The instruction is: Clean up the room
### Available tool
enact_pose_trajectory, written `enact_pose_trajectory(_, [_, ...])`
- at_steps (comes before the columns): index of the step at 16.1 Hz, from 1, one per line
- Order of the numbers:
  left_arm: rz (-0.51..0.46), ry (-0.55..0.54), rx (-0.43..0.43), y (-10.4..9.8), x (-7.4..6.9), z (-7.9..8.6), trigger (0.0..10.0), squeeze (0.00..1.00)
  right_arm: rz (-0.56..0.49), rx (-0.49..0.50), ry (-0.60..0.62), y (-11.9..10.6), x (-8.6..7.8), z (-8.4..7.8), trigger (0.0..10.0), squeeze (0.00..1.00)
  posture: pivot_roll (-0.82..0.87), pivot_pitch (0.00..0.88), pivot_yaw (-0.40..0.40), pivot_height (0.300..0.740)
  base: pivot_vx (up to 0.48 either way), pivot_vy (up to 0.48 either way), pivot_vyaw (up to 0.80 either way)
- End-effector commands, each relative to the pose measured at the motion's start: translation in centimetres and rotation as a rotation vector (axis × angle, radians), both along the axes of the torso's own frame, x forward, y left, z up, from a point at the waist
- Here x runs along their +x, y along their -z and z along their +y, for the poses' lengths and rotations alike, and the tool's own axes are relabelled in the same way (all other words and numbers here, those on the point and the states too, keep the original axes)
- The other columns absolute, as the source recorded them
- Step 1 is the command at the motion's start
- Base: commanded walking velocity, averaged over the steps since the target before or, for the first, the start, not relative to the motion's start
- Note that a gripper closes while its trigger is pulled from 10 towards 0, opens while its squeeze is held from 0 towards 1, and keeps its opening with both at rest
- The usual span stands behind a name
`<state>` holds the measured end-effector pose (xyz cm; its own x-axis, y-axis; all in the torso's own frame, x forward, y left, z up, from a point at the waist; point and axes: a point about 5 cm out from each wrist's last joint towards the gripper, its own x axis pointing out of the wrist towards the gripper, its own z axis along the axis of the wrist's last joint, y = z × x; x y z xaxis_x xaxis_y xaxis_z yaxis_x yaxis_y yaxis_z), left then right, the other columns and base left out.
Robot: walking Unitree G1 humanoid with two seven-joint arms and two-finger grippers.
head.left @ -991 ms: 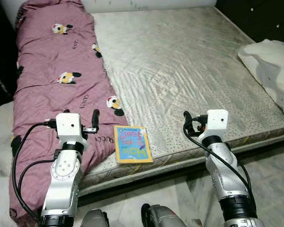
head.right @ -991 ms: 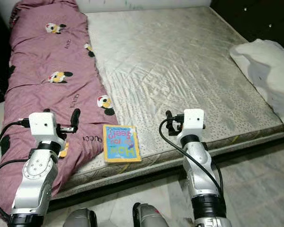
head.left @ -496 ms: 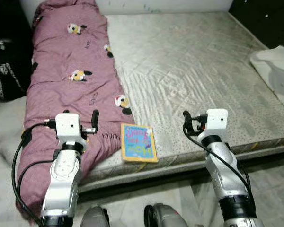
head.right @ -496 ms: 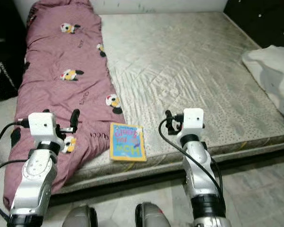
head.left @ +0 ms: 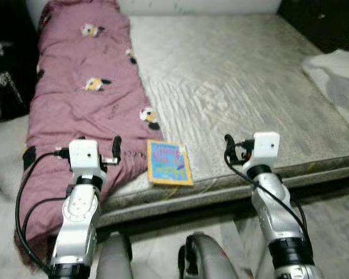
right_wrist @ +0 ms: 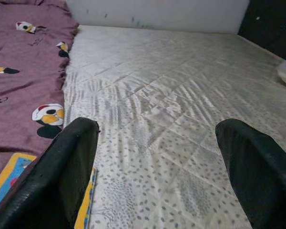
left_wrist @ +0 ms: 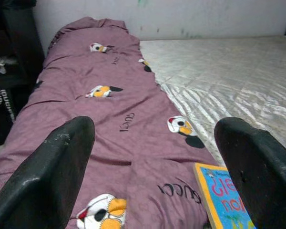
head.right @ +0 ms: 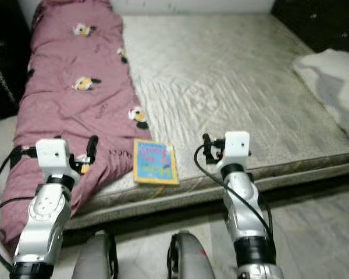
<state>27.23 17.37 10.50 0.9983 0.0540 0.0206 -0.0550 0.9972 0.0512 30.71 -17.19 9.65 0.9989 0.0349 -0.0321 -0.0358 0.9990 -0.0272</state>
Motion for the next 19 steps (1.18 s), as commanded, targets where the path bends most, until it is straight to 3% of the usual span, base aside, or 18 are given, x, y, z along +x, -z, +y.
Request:
enact_pose_trajectory(1, [-0.019,-0.02,0.011,-0.3,0.6,0.2,10.0,0.0,-0.027,-0.003,0.011,-0.6,0.6,-0.4,10.0,0.0,0.01,0.042,-0.047,0.658,0.0,0.0,0.0])
enact_pose_trajectory(4, [-0.052,-0.066,0.003,-1.2,0.7,1.2,10.0,0.0,-0.048,0.008,0.004,-1.4,0.8,-0.1,10.0,0.0,0.03,0.065,-0.069,0.658,0.0,0.0,0.0])
enact_pose_trajectory(7, [-0.02,-0.089,0.022,-0.2,-0.1,2.2,10.0,0.0,-0.024,0.009,0.003,-0.7,0.2,-0.2,10.0,0.0,0.01,0.089,-0.074,0.658,0.0,0.0,0.0])
enact_pose_trajectory(11, [-0.021,-0.109,0.006,-0.3,-0.3,1.8,10.0,0.0,0.003,0.007,-0.026,-0.1,-0.5,-0.2,10.0,0.0,0.03,0.141,-0.082,0.658,0.0,0.0,0.0])
enact_pose_trajectory(16, [0.021,-0.108,0.013,0.2,-1.2,2.7,10.0,0.0,0.022,0.012,-0.03,0.4,-2.2,0.4,10.0,0.0,0.0,0.202,-0.06,0.603,0.0,0.0,0.0])
enact_pose_trajectory(19, [0.023,-0.093,-0.004,-0.1,-0.8,2.3,10.0,0.0,0.033,-0.001,-0.022,0.2,-2.1,0.1,10.0,0.0,-0.01,0.244,-0.06,0.599,0.0,0.0,0.0])
